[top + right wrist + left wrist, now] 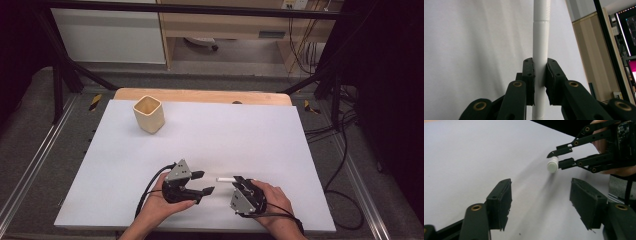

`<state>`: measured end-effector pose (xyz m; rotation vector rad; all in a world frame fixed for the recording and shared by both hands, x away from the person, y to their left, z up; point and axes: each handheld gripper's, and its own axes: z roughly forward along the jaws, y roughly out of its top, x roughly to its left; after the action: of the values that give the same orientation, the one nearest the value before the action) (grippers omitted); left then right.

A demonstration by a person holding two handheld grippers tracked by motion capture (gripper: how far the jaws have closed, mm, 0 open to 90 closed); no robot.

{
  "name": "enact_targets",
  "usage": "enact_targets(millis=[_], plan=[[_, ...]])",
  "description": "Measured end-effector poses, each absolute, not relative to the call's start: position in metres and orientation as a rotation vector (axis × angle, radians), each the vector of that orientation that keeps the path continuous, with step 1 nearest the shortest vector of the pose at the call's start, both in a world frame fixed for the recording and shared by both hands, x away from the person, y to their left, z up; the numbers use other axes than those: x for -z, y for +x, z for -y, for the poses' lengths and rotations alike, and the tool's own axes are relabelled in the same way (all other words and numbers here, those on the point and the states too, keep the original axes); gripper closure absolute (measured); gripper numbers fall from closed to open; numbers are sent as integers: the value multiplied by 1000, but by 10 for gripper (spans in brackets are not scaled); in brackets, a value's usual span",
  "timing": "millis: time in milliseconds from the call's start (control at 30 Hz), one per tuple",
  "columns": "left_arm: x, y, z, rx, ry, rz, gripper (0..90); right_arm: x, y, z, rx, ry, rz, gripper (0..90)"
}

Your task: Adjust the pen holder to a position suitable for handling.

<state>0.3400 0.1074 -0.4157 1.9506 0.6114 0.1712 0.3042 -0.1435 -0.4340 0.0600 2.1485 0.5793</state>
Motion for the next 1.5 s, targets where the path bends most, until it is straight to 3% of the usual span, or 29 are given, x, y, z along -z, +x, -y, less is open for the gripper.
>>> enact_targets(millis=[733,1500], plan=[[402,343,-147,-400,1778,-725,143,420,320,171,-830,334,-2130,788],[399,324,-171,-507,1707,-856,132,413,329,206,-1325,675,-2087,788]])
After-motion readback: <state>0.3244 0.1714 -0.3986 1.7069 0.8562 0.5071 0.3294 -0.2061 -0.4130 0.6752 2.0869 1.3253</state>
